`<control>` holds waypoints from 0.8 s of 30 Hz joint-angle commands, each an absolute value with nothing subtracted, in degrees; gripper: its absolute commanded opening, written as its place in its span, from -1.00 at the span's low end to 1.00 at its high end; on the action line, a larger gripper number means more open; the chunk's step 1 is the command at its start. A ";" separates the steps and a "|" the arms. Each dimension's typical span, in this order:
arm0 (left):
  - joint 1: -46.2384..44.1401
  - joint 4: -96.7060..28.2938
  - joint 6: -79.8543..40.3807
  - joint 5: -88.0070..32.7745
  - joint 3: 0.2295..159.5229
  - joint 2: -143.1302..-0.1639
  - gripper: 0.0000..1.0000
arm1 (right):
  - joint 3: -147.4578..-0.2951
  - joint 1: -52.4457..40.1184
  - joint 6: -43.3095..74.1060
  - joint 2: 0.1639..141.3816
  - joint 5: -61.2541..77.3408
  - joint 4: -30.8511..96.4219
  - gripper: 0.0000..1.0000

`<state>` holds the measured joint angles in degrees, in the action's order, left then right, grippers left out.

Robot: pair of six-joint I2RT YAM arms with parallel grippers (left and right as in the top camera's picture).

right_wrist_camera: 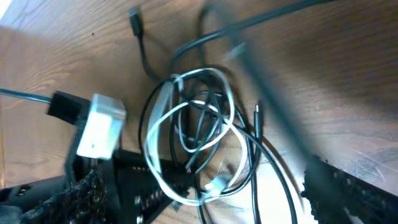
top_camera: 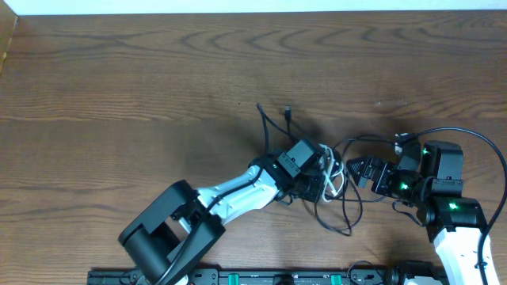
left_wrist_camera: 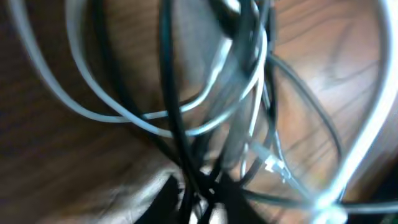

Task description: Untangle cables

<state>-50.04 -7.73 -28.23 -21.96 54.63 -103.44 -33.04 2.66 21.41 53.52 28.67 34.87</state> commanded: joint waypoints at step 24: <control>-36.93 -10.20 -22.15 -30.06 54.63 -80.90 -0.85 | -33.28 2.72 31.92 53.30 61.12 12.10 0.91</control>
